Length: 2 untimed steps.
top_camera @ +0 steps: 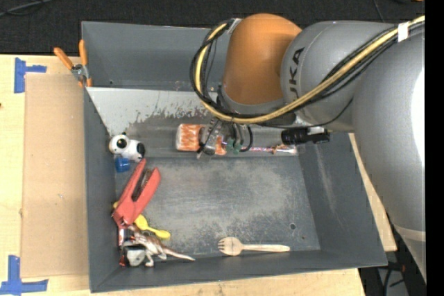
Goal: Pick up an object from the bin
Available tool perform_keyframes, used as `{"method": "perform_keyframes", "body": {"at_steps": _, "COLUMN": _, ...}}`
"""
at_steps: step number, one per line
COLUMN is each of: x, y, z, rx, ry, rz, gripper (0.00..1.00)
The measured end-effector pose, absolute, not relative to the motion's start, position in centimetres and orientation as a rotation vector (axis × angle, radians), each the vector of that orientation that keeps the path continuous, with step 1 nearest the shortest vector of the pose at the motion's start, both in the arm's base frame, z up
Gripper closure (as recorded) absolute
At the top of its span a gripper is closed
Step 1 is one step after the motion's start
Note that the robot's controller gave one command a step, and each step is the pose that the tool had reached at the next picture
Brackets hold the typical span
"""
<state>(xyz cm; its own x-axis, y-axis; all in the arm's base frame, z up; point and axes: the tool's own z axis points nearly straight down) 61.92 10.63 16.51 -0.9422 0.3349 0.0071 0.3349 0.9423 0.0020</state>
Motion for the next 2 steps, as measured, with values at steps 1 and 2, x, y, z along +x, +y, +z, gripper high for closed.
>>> {"method": "perform_keyframes", "body": {"at_steps": 1, "x": 61.9, "y": 10.6, "z": 20.5, "rx": -0.53, "ry": -3.086, "rz": -0.004, "gripper": 1.0}}
{"method": "perform_keyframes", "body": {"at_steps": 2, "x": 62.0, "y": 10.6, "z": 22.7, "rx": -0.53, "ry": -3.093, "rz": -0.008, "gripper": 1.0}}
